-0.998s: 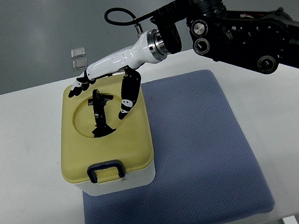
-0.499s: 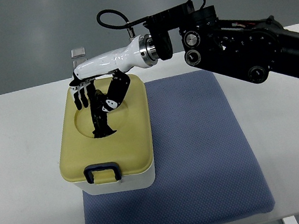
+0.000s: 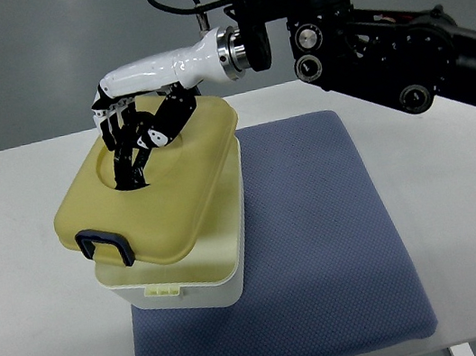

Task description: Open white storage box with right hand

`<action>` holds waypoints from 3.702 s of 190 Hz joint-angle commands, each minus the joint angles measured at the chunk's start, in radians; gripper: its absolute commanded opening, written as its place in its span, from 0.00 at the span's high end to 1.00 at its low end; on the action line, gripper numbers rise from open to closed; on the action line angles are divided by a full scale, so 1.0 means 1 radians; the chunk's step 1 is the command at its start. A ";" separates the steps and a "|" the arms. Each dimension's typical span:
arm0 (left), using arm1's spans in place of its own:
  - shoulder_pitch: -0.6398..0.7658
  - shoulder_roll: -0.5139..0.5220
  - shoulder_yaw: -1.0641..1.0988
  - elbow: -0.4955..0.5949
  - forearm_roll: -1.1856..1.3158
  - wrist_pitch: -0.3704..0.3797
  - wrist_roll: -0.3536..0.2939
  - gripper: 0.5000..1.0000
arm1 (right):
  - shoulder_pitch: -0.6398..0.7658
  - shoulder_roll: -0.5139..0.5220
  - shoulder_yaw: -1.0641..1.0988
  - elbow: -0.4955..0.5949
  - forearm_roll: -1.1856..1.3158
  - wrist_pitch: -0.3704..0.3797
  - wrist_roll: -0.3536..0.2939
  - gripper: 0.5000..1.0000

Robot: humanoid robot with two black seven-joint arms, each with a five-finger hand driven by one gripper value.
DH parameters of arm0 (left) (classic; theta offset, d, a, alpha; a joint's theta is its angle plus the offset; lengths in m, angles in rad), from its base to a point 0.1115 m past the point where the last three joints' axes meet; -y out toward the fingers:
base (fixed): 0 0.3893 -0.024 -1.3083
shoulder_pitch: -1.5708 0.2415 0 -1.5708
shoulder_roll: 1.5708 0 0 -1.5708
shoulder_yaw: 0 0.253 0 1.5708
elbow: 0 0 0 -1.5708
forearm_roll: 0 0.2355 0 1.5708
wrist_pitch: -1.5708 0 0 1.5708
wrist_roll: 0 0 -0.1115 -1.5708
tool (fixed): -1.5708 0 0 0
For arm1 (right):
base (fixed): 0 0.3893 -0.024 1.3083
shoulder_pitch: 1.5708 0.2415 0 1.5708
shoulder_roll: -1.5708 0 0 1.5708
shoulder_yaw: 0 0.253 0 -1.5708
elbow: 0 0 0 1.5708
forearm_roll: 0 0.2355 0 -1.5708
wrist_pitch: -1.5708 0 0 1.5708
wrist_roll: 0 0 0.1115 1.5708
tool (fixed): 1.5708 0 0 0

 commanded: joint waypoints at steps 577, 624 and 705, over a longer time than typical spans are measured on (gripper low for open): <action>0.001 0.000 0.000 -0.002 0.001 0.000 0.000 0.00 | -0.568 -0.216 0.367 -0.352 1.366 -0.149 -0.171 0.07; 0.001 0.000 0.002 -0.008 0.000 0.000 0.000 0.00 | -0.612 -0.088 0.426 -0.356 1.558 -0.232 -0.039 0.07; 0.001 0.000 0.003 -0.014 0.000 -0.002 0.000 0.00 | -0.625 -0.068 0.437 -0.366 1.555 -0.231 -0.011 0.07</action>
